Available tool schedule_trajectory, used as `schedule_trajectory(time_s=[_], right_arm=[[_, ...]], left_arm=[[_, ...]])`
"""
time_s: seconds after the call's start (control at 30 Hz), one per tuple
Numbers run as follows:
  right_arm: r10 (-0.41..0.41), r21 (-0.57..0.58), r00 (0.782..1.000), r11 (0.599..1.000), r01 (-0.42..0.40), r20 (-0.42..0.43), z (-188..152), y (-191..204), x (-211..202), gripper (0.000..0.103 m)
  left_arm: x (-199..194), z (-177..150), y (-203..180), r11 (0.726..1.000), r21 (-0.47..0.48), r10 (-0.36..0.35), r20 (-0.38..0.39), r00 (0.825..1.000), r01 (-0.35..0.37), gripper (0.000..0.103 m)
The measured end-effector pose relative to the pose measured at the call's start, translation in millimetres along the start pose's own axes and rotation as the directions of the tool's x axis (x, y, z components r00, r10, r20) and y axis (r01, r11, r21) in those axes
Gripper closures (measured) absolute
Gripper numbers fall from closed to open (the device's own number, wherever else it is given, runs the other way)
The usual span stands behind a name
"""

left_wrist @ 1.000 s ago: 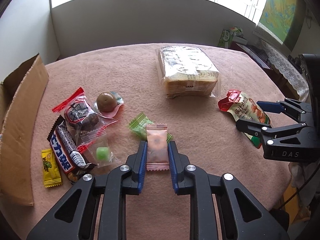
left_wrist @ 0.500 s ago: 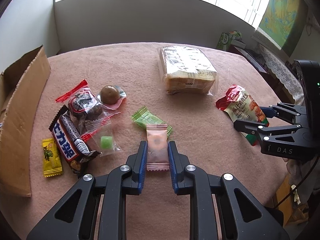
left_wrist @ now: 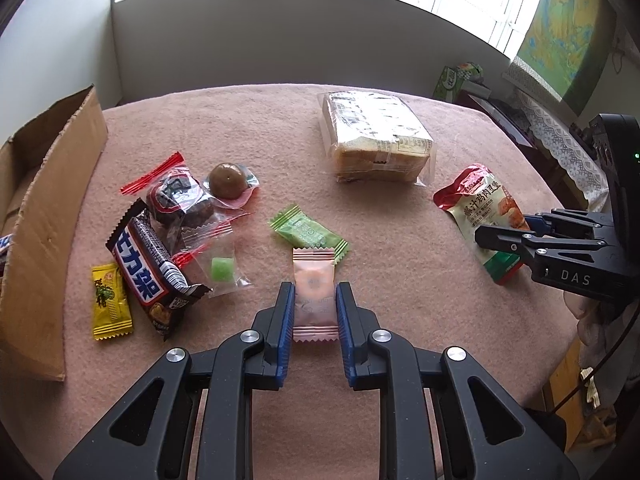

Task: Organize snacks
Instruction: 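Grasp and lift the red-green snack bag with the right gripper while the left holds the pink candy, then carry both held snacks into the cardboard box and open both grippers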

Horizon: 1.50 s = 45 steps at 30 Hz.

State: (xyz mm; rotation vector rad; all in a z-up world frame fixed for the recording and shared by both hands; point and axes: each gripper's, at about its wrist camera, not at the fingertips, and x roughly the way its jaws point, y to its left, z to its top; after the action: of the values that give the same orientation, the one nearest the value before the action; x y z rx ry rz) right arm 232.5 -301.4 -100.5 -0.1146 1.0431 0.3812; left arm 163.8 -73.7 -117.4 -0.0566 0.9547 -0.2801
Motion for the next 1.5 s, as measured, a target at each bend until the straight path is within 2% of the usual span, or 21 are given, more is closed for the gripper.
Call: schedule_trajectory(time_s=[0.23, 0.5, 0.73, 1.13, 1.37, 1.5], right_arm=[[-0.009, -0.005, 1.0, 1.0, 0.009, 0.03, 0, 9, -13, 0.084], [-0.012, -0.012, 0.997, 1.0, 0.012, 0.071, 3, 19, -33, 0.085], [0.003, -0.058, 0.991, 0.998, 0.004, 0.132, 20, 48, -60, 0.085], [0.118, -0.173, 0.971, 0.981, -0.082, 0.209, 71, 148, -76, 0.085], [0.207, -0.217, 0.957, 0.963, -0.161, 0.205, 106, 211, -63, 0.085], [0.227, -0.253, 0.954, 0.952, -0.175, 0.196, 123, 250, -47, 0.085]], left_arm=[[-12, -1, 3, 1.0, -0.013, -0.014, 0.017, 1.0, 0.014, 0.084], [-30, -1, 5, 0.999, -0.022, -0.025, 0.049, 0.998, 0.026, 0.084], [-53, 2, 17, 0.999, -0.04, -0.022, 0.098, 0.995, 0.026, 0.084], [-95, 5, 70, 0.993, -0.119, 0.048, 0.177, 0.983, -0.027, 0.084], [-112, 2, 112, 0.98, -0.183, 0.121, 0.203, 0.972, -0.084, 0.084], [-122, -4, 140, 0.969, -0.222, 0.158, 0.212, 0.964, -0.11, 0.084]])
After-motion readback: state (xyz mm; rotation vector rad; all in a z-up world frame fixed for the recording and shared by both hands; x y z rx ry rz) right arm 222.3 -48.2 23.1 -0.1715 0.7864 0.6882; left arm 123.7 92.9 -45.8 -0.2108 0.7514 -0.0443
